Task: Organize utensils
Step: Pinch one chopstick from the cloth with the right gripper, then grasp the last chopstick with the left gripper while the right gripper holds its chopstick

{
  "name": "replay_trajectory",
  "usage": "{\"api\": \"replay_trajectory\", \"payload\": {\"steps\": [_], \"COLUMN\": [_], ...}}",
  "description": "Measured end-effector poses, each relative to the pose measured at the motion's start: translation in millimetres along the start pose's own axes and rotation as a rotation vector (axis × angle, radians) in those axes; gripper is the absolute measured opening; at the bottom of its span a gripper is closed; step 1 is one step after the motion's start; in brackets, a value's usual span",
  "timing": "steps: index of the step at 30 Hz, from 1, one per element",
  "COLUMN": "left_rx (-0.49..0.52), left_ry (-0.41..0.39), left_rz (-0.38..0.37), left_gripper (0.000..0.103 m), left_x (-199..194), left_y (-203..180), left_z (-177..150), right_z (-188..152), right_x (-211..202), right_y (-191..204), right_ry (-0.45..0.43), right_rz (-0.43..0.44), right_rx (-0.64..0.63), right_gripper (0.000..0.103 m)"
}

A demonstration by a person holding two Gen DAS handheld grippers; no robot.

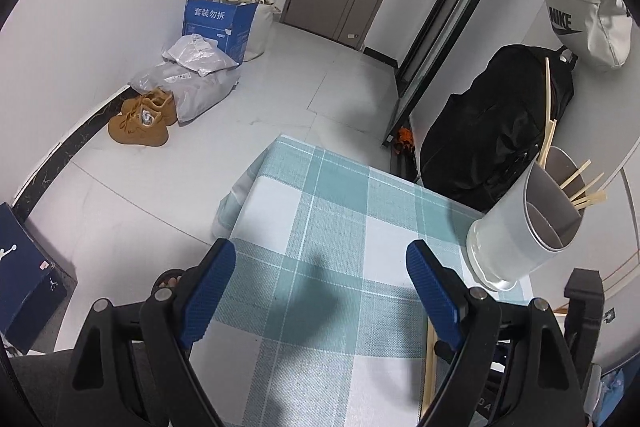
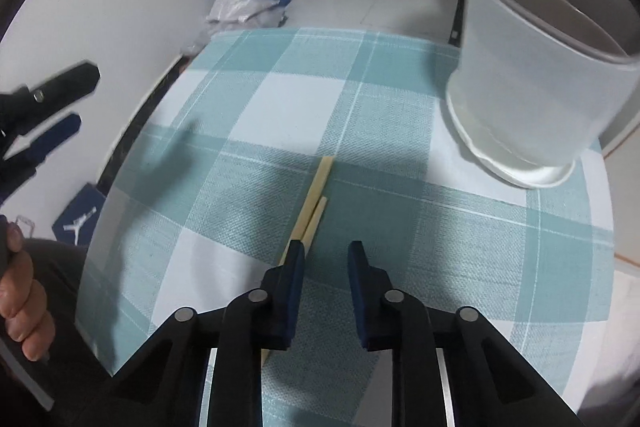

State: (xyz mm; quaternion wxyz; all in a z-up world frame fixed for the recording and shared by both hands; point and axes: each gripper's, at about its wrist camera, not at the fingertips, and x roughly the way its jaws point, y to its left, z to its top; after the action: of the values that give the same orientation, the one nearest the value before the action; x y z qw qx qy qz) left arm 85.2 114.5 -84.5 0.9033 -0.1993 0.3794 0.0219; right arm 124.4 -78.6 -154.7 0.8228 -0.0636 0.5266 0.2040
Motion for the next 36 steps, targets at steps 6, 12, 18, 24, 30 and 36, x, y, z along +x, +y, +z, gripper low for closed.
{"api": "replay_trajectory", "payload": {"steps": [6, 12, 18, 24, 30, 36], "left_rx": [-0.020, -0.050, -0.057, -0.032, 0.063, 0.174], "left_ry": [0.010, 0.021, 0.035, 0.073, 0.165, 0.320], "left_rz": [-0.012, -0.009, 0.016, 0.031, 0.008, -0.036], "left_gripper": [0.084, 0.084, 0.084, 0.084, 0.084, 0.084], "left_x": [2, 4, 8, 16, 29, 47], "left_y": [6, 14, 21, 19, 0, -28], "left_z": [5, 8, 8, 3, -8, -25], "right_z": [12, 21, 32, 29, 23, -5], "right_x": [5, 7, 8, 3, -35, -72], "right_y": [11, 17, 19, 4, -32, -85], "right_ry": [0.041, 0.074, 0.064, 0.035, -0.097, -0.214], "right_rz": [-0.052, -0.113, -0.110, -0.043, 0.085, 0.262], "right_rx": [-0.024, -0.050, -0.039, 0.026, 0.160, 0.366], "right_gripper": [0.020, 0.020, 0.006, 0.003, 0.003, 0.003]}}
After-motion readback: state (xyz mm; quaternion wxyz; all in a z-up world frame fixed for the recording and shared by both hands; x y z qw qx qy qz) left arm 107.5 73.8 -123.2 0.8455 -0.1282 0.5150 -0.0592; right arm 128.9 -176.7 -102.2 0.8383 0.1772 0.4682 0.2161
